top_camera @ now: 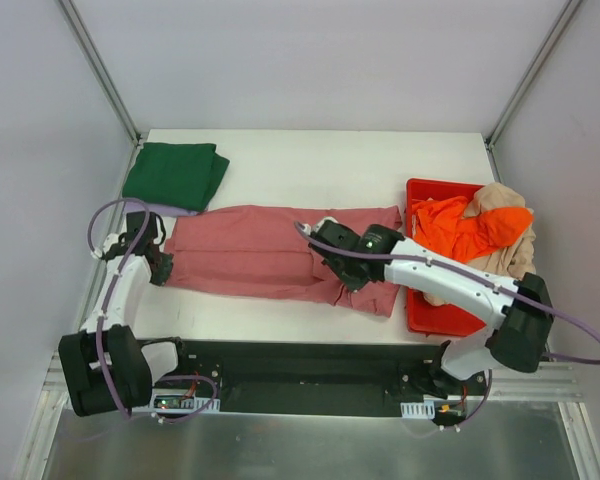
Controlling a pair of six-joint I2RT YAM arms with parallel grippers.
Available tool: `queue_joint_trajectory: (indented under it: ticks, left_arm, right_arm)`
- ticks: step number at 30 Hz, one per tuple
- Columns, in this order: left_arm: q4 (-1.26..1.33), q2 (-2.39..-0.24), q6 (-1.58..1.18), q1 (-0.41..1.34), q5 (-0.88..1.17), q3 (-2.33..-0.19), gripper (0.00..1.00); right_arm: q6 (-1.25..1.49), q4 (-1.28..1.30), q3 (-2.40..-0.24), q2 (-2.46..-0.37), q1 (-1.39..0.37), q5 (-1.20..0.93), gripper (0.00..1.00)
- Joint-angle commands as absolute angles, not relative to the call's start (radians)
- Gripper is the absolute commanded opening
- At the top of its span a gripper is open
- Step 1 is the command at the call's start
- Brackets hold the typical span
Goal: Fold and stack the t-shirts
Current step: Fold the other side of the tshirt into a rectangle
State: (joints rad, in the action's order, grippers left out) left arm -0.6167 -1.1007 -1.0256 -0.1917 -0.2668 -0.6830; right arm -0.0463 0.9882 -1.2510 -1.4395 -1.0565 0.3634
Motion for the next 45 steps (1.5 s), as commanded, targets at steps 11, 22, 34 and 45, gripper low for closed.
queue_joint_trajectory:
  ticks: [11, 22, 34, 45]
  left_arm:
    - [-0.548, -1.299, -0.966, -0.201, -0.265, -0.842, 0.0]
    - [-0.528, -1.407, -0.946, -0.201, -0.272, -0.88, 0.0]
    - [-0.526, -1.474, -0.905, -0.201, -0.285, -0.936, 0.0]
    - [-0.552, -1.531, -0.835, -0.201, -0.247, -1.032, 0.54]
  right_arm:
    - [-0.255, 0.994, -1.503, -1.68, -0.876, 0.419, 0.0]
    - [-0.38, 1.011, -1.64, -1.81, -0.83, 0.408, 0.01]
    - [-0.46, 1.035, -1.787, -1.945, -0.802, 0.425, 0.04]
    - [-0.482, 0.971, -1.913, -2.069, -0.766, 0.414, 0.27]
